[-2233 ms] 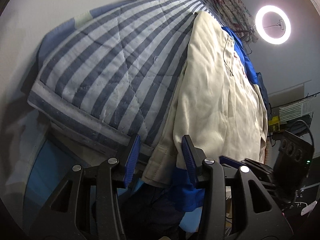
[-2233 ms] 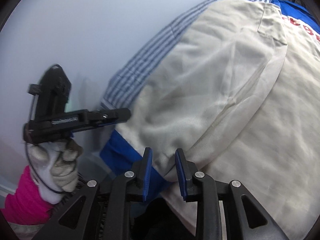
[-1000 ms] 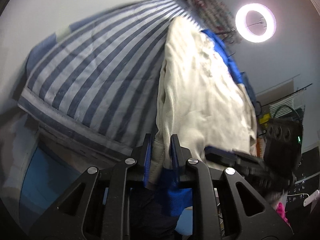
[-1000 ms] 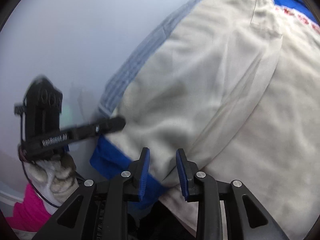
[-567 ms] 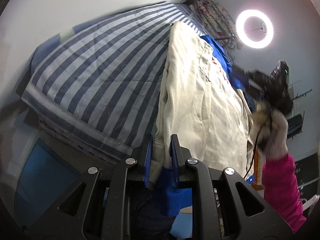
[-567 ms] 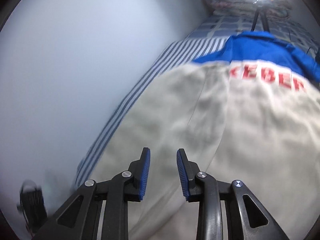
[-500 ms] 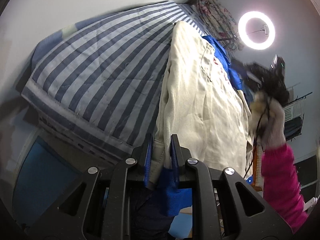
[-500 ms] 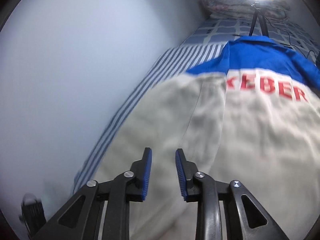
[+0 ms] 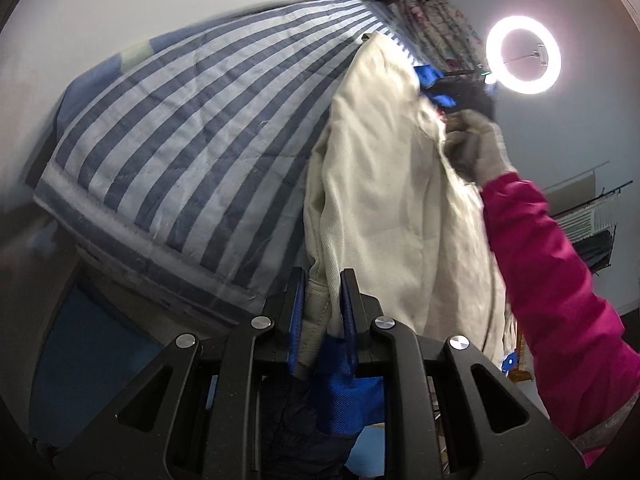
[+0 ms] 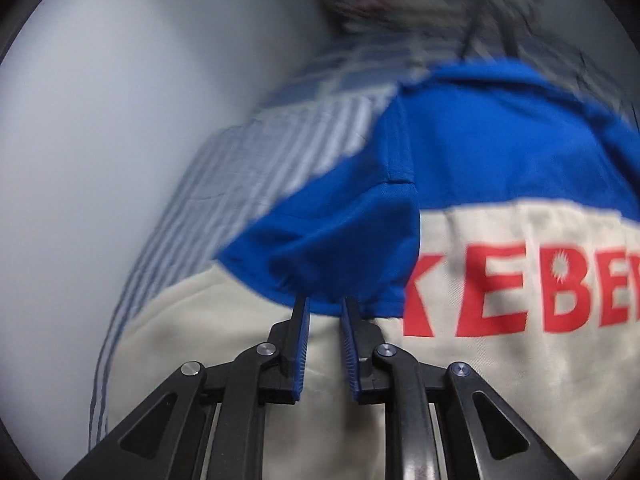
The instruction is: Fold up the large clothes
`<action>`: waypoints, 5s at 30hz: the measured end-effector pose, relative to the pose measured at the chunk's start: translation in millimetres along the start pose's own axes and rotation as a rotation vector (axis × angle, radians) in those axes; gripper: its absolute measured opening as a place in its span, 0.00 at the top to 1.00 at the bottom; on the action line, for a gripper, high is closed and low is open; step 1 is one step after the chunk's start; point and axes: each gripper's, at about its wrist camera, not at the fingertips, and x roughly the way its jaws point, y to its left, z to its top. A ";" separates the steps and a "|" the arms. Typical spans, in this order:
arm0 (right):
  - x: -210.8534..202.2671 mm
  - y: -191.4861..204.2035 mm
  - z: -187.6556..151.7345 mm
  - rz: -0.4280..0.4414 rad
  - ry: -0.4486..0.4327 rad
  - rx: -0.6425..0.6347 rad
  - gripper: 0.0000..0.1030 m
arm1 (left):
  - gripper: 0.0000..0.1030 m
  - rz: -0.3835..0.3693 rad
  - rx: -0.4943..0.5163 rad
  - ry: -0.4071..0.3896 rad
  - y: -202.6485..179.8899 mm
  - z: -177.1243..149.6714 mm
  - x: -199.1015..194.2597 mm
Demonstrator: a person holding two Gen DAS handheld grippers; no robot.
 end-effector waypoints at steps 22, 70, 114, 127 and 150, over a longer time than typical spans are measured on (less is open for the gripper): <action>-20.9 212.5 -92.1 -0.019 0.383 -0.469 0.24 | 0.85 -0.101 0.145 -0.064 -54.2 -6.6 -12.3; -194.9 -159.2 -170.5 0.185 0.086 0.108 0.69 | 0.81 -0.061 0.460 0.089 -151.0 -41.1 24.7; -279.1 -52.1 -340.8 0.307 0.359 -0.047 0.92 | 0.81 -0.055 0.567 0.230 -110.9 -64.1 54.9; -280.0 -64.3 -351.5 0.292 0.363 0.006 0.92 | 0.88 -0.083 0.499 0.189 -103.0 -57.4 24.8; -262.3 -82.5 -373.5 0.278 0.416 0.086 0.24 | 0.88 -0.019 0.493 0.256 -73.6 -40.6 38.7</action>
